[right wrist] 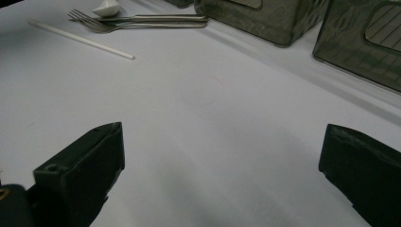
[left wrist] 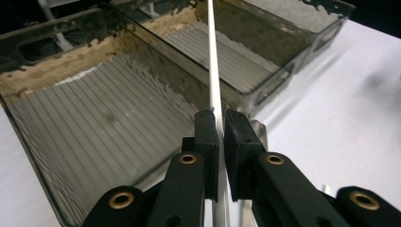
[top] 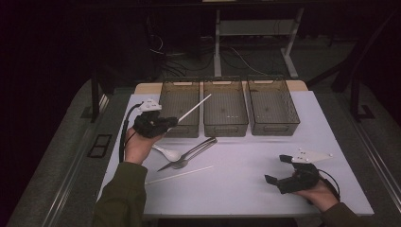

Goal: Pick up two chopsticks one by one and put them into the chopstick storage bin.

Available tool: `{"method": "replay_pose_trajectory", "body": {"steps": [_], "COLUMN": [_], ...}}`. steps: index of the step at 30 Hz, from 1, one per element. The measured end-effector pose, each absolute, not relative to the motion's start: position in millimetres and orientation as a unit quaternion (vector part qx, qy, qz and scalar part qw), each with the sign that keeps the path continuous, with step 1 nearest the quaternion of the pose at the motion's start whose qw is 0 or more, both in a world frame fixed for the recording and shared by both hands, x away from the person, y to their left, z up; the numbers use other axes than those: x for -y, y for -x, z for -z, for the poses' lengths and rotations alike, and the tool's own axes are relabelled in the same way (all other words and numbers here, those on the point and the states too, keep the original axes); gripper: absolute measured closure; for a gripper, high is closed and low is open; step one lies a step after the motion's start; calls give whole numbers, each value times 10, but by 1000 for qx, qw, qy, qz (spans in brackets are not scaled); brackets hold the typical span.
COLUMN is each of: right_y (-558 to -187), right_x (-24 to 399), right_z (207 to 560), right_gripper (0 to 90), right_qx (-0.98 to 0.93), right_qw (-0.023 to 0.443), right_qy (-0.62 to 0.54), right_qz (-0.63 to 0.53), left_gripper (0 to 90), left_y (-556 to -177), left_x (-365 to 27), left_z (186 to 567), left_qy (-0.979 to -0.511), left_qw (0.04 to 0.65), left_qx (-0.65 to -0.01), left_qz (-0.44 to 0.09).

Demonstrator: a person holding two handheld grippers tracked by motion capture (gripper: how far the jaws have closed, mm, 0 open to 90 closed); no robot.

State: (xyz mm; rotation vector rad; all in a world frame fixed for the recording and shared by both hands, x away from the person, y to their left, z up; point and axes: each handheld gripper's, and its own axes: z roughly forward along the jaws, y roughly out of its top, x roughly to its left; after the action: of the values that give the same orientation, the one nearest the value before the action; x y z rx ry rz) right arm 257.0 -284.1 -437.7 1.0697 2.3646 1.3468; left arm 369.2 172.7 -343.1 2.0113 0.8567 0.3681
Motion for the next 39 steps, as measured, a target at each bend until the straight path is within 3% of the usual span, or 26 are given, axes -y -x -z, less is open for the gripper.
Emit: {"method": "replay_pose_trajectory", "body": {"steps": [13,25,39], "right_y": [-2577,-2572,-2573], "right_x": [2846,2851,2854], "right_z": [4380,4374,4372], "right_gripper": [10,10,10], "right_qx": [-804,-803,-802], "right_qw": [112,112,110], "right_qy": [-361,-362,-361], "right_qz": [-459,-460,-463], "left_gripper": [835,835,834], "left_y": [-4116,-4483,-4690], "left_x": [-1705,-1755,-1732], "left_z": [3298,3504,3665], "left_qy": [-807,-788,-796], "left_qw": [420,412,358], "left_qx": [-376,-423,-458], "left_qz": [-175,-174,-169]}}
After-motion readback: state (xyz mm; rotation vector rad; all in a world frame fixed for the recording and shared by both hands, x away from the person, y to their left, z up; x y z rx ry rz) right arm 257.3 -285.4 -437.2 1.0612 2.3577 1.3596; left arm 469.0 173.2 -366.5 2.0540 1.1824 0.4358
